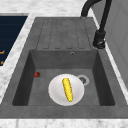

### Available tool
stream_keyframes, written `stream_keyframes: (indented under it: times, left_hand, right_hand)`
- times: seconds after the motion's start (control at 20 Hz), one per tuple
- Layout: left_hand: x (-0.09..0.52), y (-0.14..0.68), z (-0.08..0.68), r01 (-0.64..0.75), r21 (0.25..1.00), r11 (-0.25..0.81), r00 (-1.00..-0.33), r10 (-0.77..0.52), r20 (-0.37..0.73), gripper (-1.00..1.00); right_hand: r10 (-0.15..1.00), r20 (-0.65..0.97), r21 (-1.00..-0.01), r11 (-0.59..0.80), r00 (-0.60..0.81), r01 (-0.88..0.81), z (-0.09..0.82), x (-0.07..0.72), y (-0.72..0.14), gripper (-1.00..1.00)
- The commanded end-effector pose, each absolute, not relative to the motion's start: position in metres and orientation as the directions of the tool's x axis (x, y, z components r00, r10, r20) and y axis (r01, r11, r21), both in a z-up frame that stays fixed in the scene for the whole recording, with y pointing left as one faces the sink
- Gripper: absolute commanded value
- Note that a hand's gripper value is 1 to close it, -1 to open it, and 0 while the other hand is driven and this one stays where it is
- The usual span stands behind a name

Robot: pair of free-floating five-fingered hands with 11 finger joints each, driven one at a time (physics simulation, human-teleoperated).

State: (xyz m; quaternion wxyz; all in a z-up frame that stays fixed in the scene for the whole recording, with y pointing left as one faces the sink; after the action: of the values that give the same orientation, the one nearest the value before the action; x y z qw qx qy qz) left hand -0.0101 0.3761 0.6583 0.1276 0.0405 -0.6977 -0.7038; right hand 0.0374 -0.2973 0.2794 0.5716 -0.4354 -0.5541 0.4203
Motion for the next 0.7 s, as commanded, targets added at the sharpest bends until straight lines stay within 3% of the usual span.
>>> stream_keyframes:
  times: [0.0,0.65]
  left_hand:
    - [-0.007,0.351,0.662,0.158,0.987,-0.024,-0.96,-0.24,0.148,-1.0]
    - [0.029,0.287,0.66,0.137,0.99,-0.021,-0.911,-0.396,0.118,-1.0]
  right_hand:
    - [0.963,0.268,-0.964,0.268,0.033,0.002,0.279,0.037,-0.297,0.0]
    - [0.963,0.268,-0.964,0.268,0.033,0.002,0.279,0.037,-0.297,0.0]
